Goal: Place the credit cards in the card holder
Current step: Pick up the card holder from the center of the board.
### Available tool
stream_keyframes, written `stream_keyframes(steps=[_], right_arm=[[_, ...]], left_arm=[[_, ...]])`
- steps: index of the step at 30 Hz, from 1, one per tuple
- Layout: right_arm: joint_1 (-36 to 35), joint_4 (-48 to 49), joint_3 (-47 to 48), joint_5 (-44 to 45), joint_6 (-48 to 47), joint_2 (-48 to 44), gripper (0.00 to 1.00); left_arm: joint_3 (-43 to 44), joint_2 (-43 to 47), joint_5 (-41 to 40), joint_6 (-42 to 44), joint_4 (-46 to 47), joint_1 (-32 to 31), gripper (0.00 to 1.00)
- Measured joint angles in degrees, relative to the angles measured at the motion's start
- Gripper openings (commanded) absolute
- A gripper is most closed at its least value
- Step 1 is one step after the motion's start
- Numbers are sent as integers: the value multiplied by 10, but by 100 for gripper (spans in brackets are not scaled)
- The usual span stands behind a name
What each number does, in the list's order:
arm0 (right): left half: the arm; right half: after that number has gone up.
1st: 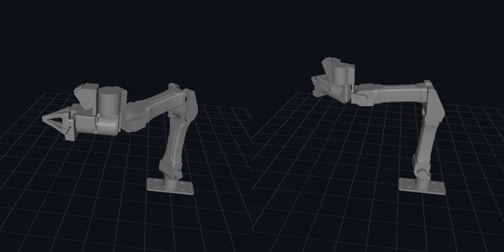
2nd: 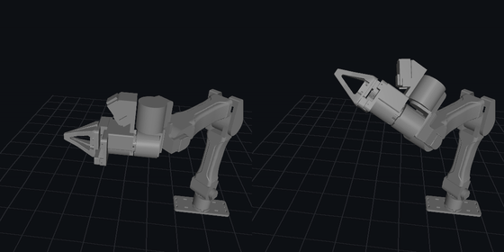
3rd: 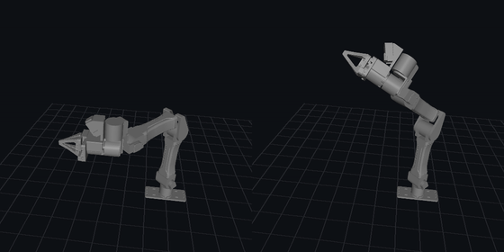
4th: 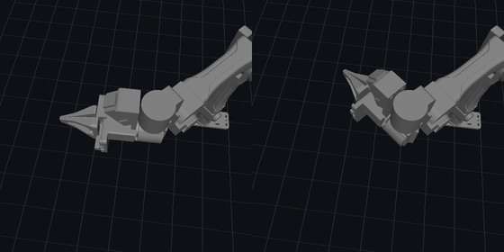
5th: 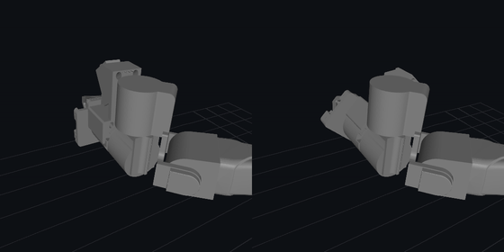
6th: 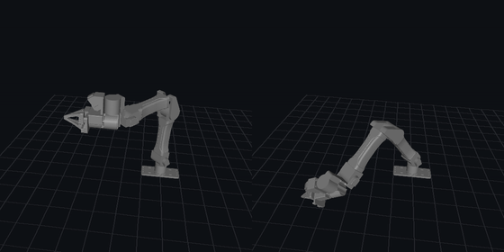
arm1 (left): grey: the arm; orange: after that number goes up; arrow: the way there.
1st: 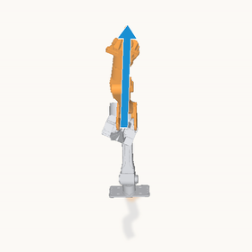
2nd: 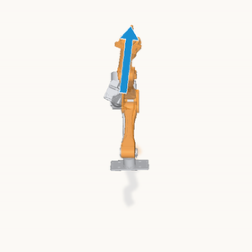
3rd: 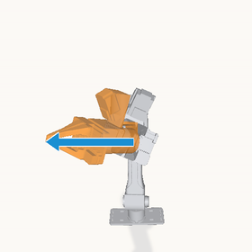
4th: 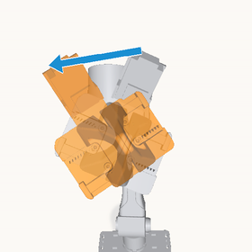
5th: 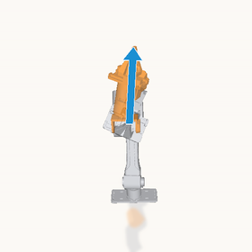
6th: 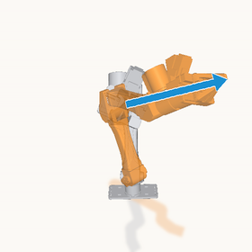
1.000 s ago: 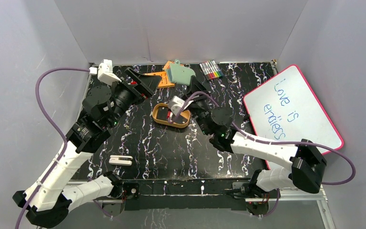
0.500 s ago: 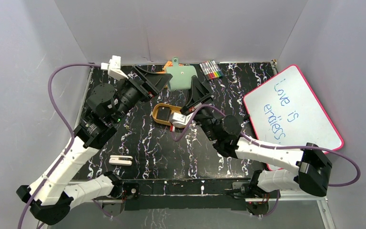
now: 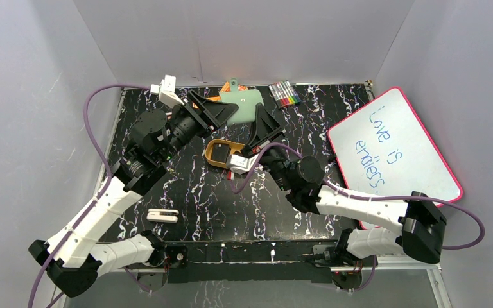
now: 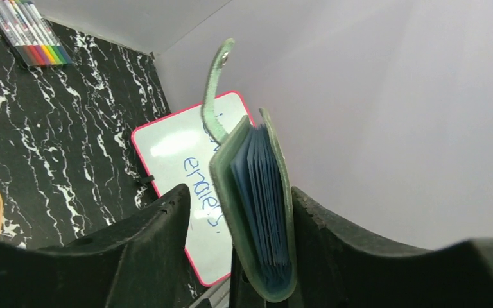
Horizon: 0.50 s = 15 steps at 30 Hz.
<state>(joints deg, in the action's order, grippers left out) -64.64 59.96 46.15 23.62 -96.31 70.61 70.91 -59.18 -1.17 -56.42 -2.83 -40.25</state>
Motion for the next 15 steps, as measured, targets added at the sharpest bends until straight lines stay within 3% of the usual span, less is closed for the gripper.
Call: stream_keyframes(steps=[10,15], right_arm=[[-3,-2,-1,2,-3,2,0],[-4,-2,-1,2,-10,2,0]], left_arm=[[-11,0,30,-13,39,0,28],[-11,0,41,-16,50,0,0]])
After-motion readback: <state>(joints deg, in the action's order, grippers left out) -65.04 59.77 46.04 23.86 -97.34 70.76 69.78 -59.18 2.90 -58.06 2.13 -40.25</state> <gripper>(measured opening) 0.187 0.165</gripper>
